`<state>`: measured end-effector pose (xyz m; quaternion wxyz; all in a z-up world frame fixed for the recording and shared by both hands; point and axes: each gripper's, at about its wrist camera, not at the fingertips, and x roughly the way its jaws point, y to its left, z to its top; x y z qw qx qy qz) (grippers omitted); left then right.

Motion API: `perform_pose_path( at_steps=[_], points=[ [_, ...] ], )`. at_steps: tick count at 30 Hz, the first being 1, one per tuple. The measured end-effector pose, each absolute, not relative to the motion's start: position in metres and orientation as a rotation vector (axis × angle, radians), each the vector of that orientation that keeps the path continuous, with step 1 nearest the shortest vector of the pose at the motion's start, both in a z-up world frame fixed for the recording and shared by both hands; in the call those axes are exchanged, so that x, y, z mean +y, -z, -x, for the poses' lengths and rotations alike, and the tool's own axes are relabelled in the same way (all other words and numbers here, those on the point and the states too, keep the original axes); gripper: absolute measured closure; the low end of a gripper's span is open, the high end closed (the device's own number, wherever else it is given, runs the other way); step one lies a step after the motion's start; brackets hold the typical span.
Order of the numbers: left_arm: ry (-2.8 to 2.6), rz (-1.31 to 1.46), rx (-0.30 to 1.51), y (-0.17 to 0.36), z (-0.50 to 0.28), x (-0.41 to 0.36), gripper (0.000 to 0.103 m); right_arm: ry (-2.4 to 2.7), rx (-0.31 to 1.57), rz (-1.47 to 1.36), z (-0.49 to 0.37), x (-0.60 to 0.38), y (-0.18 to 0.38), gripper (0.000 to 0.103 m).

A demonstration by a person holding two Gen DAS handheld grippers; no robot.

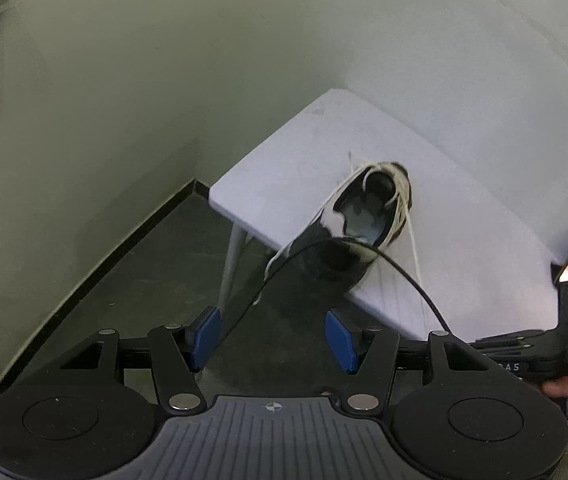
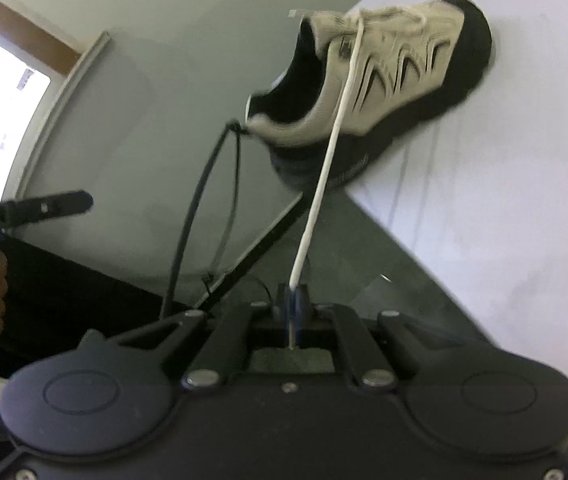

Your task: Lace up shoes with both hands

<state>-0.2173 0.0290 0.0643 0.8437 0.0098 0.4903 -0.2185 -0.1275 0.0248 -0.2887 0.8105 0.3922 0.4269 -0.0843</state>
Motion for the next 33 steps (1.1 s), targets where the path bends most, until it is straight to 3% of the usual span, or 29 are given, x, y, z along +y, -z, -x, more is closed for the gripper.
perform_pose_path(
  at_steps=[3,5,7,13,18,21,28,33],
  points=[
    [0.450,-0.024,1.032,-0.068,0.224,0.046,0.050,0.252,0.889,-0.827,0.132,0.022,0.281,0.092],
    [0.440,-0.018,1.039,-0.070,0.228,0.059,0.050,0.294,0.861,-0.797,0.131,0.017,0.272,0.075],
    [0.433,-0.011,1.046,-0.072,0.230,0.070,0.049,0.351,0.833,-0.749,0.127,0.007,0.261,0.064],
    [0.396,0.042,1.057,-0.072,0.241,0.096,0.046,0.472,0.776,-0.682,0.106,-0.023,0.253,0.062],
    [0.406,0.096,1.065,-0.067,0.253,0.098,0.046,0.467,0.626,-0.915,0.098,-0.057,0.271,0.062],
    [0.404,0.109,1.068,-0.067,0.256,0.097,0.046,0.471,0.577,-1.015,0.092,-0.070,0.283,0.065],
    [0.406,0.133,1.035,-0.076,0.251,0.087,0.046,0.471,0.551,-1.148,0.081,-0.084,0.305,0.103],
    [0.415,0.148,1.020,-0.080,0.243,0.084,0.046,0.444,0.534,-1.159,0.089,-0.078,0.302,0.103]
  ],
)
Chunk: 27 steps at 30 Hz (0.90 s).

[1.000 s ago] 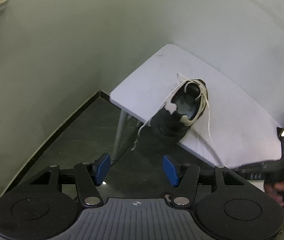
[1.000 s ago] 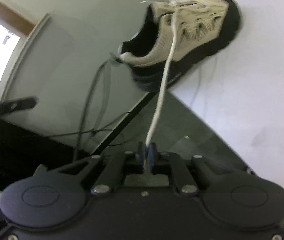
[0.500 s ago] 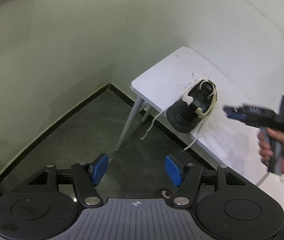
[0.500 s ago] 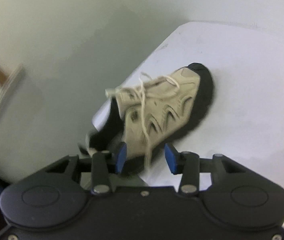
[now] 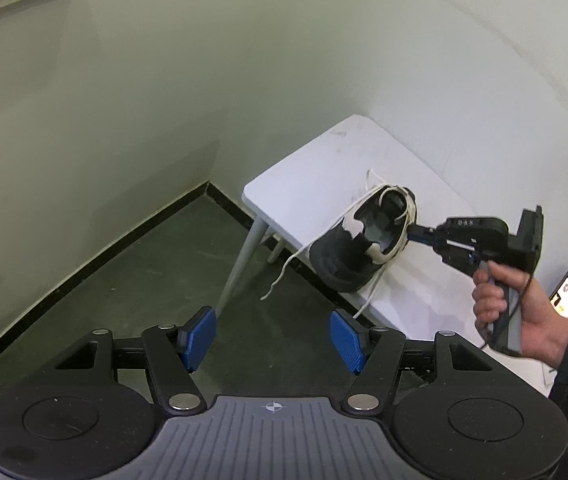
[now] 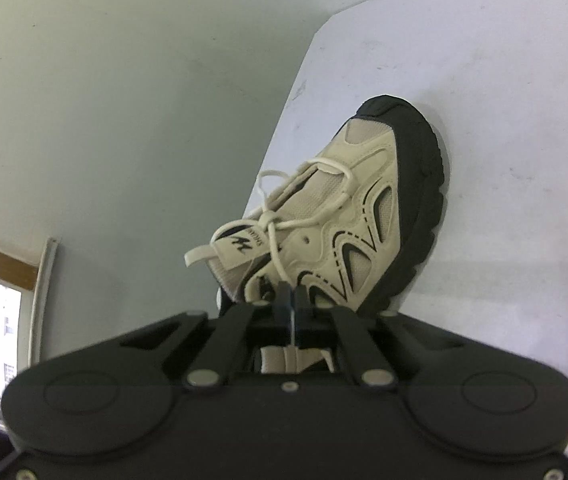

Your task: Lace up shoes with both hands

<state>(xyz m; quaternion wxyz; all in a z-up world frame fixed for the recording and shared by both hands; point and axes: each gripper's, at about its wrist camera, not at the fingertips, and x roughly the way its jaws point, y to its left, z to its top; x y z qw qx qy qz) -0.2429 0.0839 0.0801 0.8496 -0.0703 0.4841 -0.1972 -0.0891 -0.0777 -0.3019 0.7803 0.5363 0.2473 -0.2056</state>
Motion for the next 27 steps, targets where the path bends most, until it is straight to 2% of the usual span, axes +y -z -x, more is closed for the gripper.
perform_pose_path(
  at_steps=[9,15,24,27],
  points=[
    [0.457,0.118,1.039,-0.071,0.235,0.085,0.046,0.394,0.566,-1.080,0.136,-0.018,0.283,0.103],
    [0.492,0.122,1.044,-0.062,0.236,0.082,0.046,0.355,0.518,-1.044,0.169,0.035,0.245,0.103],
    [0.526,0.120,1.062,-0.050,0.246,0.079,0.046,0.134,0.452,-0.977,0.176,0.073,0.188,0.103],
    [0.521,0.127,1.071,-0.046,0.249,0.082,0.046,0.099,0.526,-0.898,0.168,0.085,0.183,0.103]
  ],
)
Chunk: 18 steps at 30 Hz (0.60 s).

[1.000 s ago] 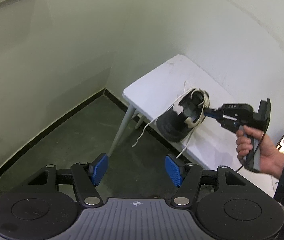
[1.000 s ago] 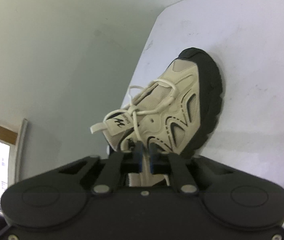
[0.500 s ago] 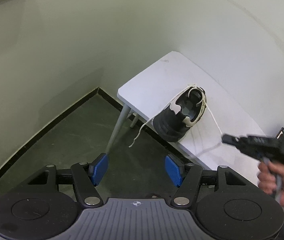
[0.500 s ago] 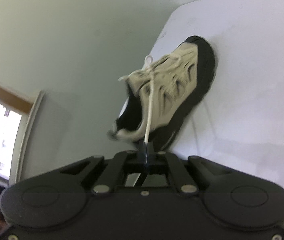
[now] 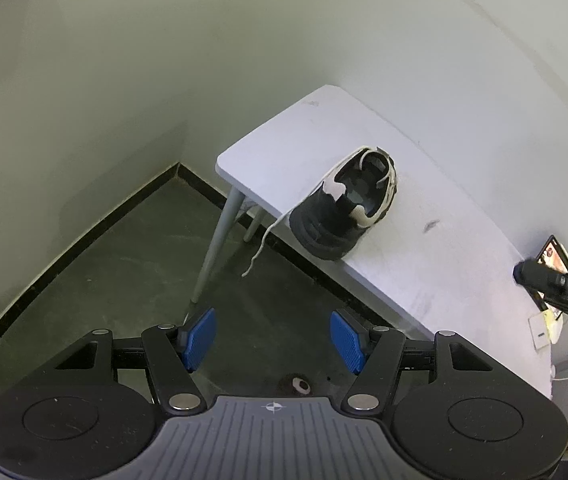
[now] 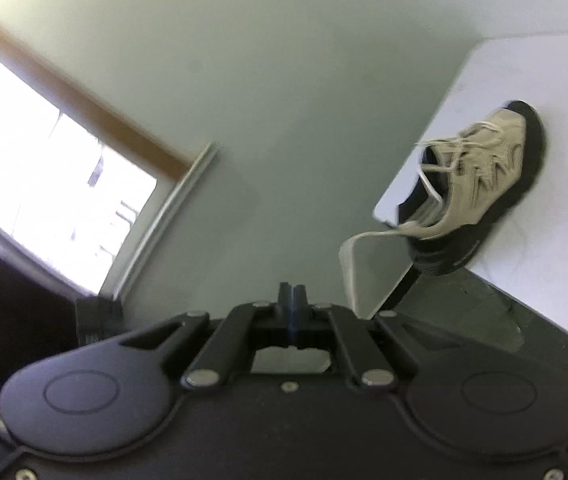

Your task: Lace up shoes with both hands

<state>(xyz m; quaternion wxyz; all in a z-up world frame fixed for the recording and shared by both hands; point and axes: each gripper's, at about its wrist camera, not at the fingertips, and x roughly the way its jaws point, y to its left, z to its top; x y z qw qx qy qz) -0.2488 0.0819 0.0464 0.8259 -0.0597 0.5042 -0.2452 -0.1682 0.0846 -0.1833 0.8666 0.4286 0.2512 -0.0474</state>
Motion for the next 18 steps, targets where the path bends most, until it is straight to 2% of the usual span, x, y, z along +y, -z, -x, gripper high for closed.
perform_pose_path(
  at_steps=[4,6,7,8,9,11,13,18],
  points=[
    [0.523,0.122,1.084,-0.040,0.248,0.080,0.046,0.207,0.636,-0.859,0.161,0.085,0.199,0.091],
    [0.527,0.120,1.085,-0.038,0.248,0.078,0.046,0.269,0.673,-0.810,0.158,0.084,0.203,0.073],
    [0.532,0.118,1.082,-0.037,0.248,0.076,0.046,0.310,0.705,-0.752,0.155,0.086,0.202,0.057],
    [0.531,0.116,1.079,-0.036,0.248,0.073,0.045,0.363,0.748,-0.664,0.150,0.090,0.201,0.046],
    [0.530,0.114,1.077,-0.035,0.248,0.071,0.044,0.394,0.772,-0.595,0.146,0.092,0.200,0.043],
    [0.523,0.112,1.078,-0.034,0.245,0.064,0.041,0.434,0.786,-0.477,0.141,0.095,0.197,0.009],
    [0.525,0.112,1.070,-0.033,0.240,0.053,0.039,0.463,0.786,-0.380,0.134,0.094,0.192,0.000],
    [0.517,0.058,1.039,-0.033,0.225,0.028,0.037,0.592,0.782,-0.399,0.116,0.068,0.201,0.000]
  ],
)
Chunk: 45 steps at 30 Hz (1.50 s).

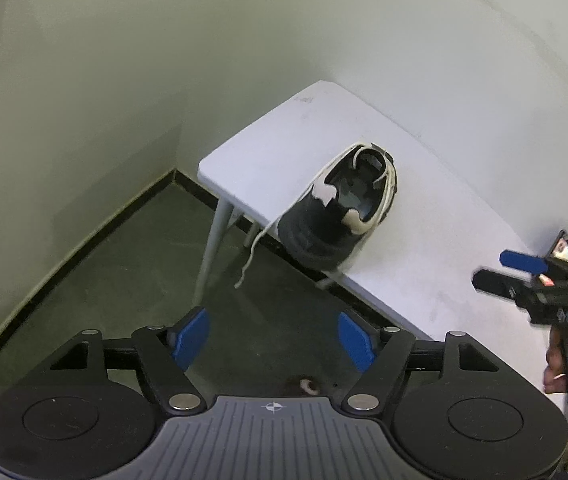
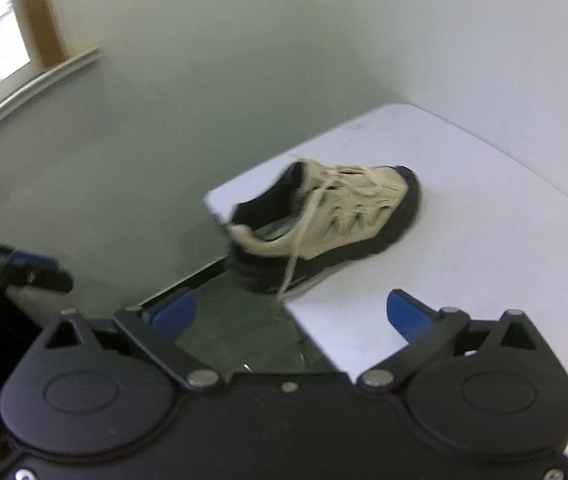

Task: Lace up shoes with both hands
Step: 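Move the right gripper toward the sneaker lacing while left gripper approaches the collar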

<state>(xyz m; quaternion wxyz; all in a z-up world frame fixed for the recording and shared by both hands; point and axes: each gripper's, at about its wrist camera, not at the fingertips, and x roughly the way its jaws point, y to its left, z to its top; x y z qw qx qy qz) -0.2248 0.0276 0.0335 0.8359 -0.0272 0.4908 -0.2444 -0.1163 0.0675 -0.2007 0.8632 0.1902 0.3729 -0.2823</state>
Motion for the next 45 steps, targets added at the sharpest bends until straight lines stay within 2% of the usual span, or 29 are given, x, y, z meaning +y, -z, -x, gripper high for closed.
perform_pose_path(
  at_steps=[7,9,11,14,18,21,25,29,30,31,32,36,37,38,40,42,45],
  points=[
    [0.431,0.089,0.983,-0.047,0.193,-0.001,0.032,0.492,0.807,-0.619,0.084,-0.005,0.231,0.001],
    [0.396,0.090,0.942,-0.052,0.183,-0.013,0.029,0.462,0.821,-0.639,0.074,-0.022,0.238,0.004],
    [0.376,0.071,0.908,-0.054,0.176,-0.022,0.028,0.437,0.828,-0.648,0.066,-0.039,0.241,0.015],
    [0.355,-0.024,0.888,-0.053,0.161,-0.049,0.028,0.415,0.804,-0.663,0.057,-0.059,0.239,0.015],
    [0.337,-0.034,0.961,-0.043,0.136,-0.077,0.028,0.406,0.784,-0.710,0.052,-0.105,0.253,0.015],
    [0.315,0.007,1.025,-0.028,0.126,-0.089,0.028,0.434,0.783,-0.938,0.060,-0.149,0.287,0.015],
    [0.314,0.194,1.216,0.005,0.114,-0.092,0.028,0.357,0.787,-1.156,0.064,-0.170,0.320,0.015],
    [0.384,0.336,1.306,0.021,0.101,-0.094,0.029,0.331,0.751,-1.290,0.058,-0.174,0.337,0.015],
    [0.397,0.353,1.311,0.023,0.099,-0.095,0.029,0.335,0.743,-1.305,0.055,-0.174,0.339,0.011],
    [0.412,0.368,1.312,0.024,0.095,-0.096,0.031,0.346,0.741,-1.314,0.050,-0.174,0.338,0.002],
    [0.429,0.381,1.313,0.026,0.091,-0.097,0.033,0.364,0.744,-1.317,0.045,-0.172,0.337,0.001],
    [0.480,0.396,1.310,0.027,0.061,-0.098,0.036,0.442,0.754,-1.259,0.023,-0.167,0.328,0.000],
    [0.491,0.417,1.290,0.026,0.055,-0.097,0.041,0.446,0.754,-1.247,0.018,-0.167,0.328,0.000],
    [0.498,0.461,1.274,0.024,0.047,-0.092,0.042,0.447,0.759,-1.240,0.015,-0.167,0.327,0.000],
    [0.508,0.512,1.258,0.020,0.036,-0.086,0.042,0.449,0.745,-1.218,0.020,-0.166,0.320,0.005],
    [0.526,0.456,1.244,0.011,0.030,-0.080,0.041,0.451,0.726,-1.189,0.028,-0.163,0.310,0.006],
    [0.545,0.349,1.209,-0.003,0.036,-0.068,0.034,0.405,0.736,-1.117,0.044,-0.151,0.294,0.006]
  ],
)
